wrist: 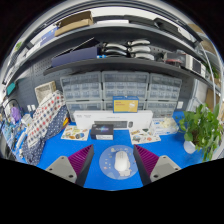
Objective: Arrange mouse
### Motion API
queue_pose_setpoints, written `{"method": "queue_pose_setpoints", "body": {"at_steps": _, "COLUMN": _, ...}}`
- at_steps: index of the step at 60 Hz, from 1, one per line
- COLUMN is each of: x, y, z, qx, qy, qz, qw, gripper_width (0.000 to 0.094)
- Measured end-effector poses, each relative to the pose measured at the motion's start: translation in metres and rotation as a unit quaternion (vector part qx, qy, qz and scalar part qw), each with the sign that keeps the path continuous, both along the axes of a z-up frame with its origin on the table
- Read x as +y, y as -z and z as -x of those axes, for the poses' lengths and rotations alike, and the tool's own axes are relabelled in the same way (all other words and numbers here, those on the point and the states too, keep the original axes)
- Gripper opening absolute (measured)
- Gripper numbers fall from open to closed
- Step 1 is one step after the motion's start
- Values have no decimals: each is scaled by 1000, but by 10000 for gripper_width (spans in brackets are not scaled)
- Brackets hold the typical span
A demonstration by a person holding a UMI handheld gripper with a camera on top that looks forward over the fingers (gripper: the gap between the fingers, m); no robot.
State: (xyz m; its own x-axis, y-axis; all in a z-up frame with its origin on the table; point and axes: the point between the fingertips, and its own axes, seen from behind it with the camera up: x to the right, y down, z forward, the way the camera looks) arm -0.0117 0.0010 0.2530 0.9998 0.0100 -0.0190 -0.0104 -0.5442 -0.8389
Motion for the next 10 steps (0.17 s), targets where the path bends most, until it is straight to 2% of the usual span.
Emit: {"method": "queue_pose_setpoints", "body": {"at_steps": 10, "x": -6, "y": 2, "z": 0, "qx": 1, "qy": -1, "qz": 2, "qw": 1000, "gripper_width": 806}}
